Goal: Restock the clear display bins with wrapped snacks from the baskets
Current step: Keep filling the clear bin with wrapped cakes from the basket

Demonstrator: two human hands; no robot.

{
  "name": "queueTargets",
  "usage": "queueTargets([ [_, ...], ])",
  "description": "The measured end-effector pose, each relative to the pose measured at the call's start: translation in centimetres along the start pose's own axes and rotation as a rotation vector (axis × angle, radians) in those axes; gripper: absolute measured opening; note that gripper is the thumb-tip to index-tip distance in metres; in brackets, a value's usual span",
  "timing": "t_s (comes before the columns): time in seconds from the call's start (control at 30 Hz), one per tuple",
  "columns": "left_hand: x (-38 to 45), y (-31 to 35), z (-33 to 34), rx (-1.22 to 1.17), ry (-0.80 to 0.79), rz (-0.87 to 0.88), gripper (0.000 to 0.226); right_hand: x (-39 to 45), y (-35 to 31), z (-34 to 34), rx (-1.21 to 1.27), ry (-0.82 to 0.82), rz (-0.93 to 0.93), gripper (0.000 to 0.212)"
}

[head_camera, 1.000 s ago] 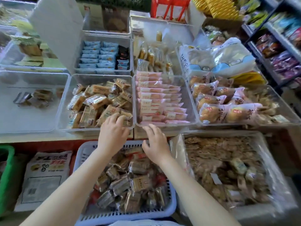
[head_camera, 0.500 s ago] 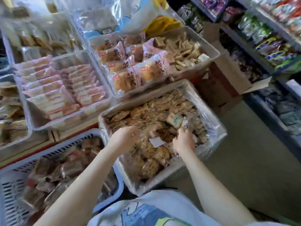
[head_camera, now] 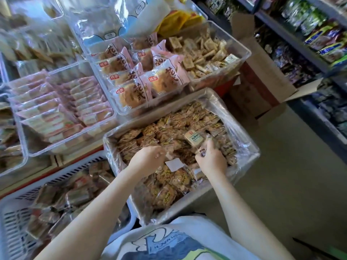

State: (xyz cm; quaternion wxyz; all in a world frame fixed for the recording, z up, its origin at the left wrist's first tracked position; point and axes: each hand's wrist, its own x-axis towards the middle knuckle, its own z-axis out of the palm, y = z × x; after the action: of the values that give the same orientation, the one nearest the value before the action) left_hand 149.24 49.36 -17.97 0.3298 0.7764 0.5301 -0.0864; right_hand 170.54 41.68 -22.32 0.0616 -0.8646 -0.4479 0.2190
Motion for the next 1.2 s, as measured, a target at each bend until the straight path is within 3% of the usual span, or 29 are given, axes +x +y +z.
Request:
queueTargets([
  [0.1,-0.5,-0.9,0.2,-0.057,0.088,0.048,0.036,-0.7,-2.7,-2.2,0.234,-0.016,-0.025,0.028],
  [0.27,-2.7,-4.4,-0.9,-0.116,0.284,0.136,0.081,-3.0,-10.8,-3.7,0.44,-0.177,-0.243,0.029],
  [0.37,-4.8,-8.6,-2.7,-0.138,0.377,0.15,0.084,-5.3,-17.2,-2.2,0.485,-0.255,-0.362,0.024],
  [0.47,-7.8,-14.5,-4.7,-0.187,0.494,0.016,0.069,-7.6,-24.1,0.4,0.486,-0.349,-0.491,0.024],
  [0.63,-15.3,-26.2,-8.2,-0.266,0.619,-0.291,0.054,-10.0,-35.2,6.4,0.29,-0.379,-0.614,0.038],
  [0.8,-20.7,-36.9,-11.5,-0.321,0.76,-0.476,0.068,-12.3,-44.9,13.4,-0.026,-0.257,-0.828,0.061],
  [1.0,-20.8,-44.7,-15.8,-0.295,0.962,-0.373,0.056,-14.7,-49.5,18.7,-0.359,-0.307,-0.773,0.067],
  [1.1,-18.6,-46.5,-18.3,-0.288,1.037,-0.335,0.044,-15.1,-49.7,19.1,-0.365,-0.255,-0.761,0.067],
  [1.2,-16.1,-47.0,-19.8,-0.317,1.009,-0.309,0.029,-15.3,-49.9,18.9,-0.354,-0.258,-0.763,0.065],
])
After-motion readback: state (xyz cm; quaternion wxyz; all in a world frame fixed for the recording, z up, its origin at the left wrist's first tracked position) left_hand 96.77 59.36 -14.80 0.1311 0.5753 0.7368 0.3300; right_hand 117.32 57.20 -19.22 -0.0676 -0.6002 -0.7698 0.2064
